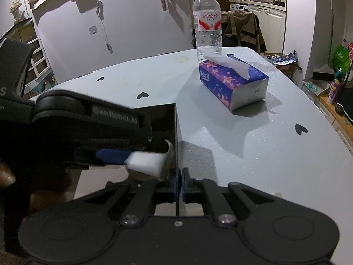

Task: Organize rigid objects
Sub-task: 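Carry the white charger block with the left tool into the black box and release, then grasp the round tape measure with the left tool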

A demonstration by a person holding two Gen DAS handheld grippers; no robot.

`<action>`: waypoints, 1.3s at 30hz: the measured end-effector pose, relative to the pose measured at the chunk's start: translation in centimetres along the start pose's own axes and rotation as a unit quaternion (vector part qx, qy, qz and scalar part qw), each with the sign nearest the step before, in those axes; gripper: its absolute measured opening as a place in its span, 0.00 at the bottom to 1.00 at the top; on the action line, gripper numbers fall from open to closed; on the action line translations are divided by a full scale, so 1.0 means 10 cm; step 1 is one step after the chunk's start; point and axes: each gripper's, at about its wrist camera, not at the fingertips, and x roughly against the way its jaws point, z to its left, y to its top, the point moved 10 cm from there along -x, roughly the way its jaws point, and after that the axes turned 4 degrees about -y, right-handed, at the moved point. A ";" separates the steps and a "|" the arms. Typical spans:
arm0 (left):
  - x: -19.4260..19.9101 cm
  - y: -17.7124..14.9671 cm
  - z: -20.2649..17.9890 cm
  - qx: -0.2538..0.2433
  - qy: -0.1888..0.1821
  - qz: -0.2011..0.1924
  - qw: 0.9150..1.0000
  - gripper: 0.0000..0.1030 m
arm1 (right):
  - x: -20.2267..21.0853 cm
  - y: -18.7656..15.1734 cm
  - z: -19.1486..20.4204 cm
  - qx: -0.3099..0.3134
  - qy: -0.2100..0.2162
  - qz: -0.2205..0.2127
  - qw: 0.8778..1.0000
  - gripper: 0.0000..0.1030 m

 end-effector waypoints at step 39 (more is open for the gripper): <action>1.97 -0.56 0.59 -0.158 0.089 -0.170 0.969 1.00 | 0.07 -0.07 -0.04 0.009 -0.002 0.000 1.000 0.06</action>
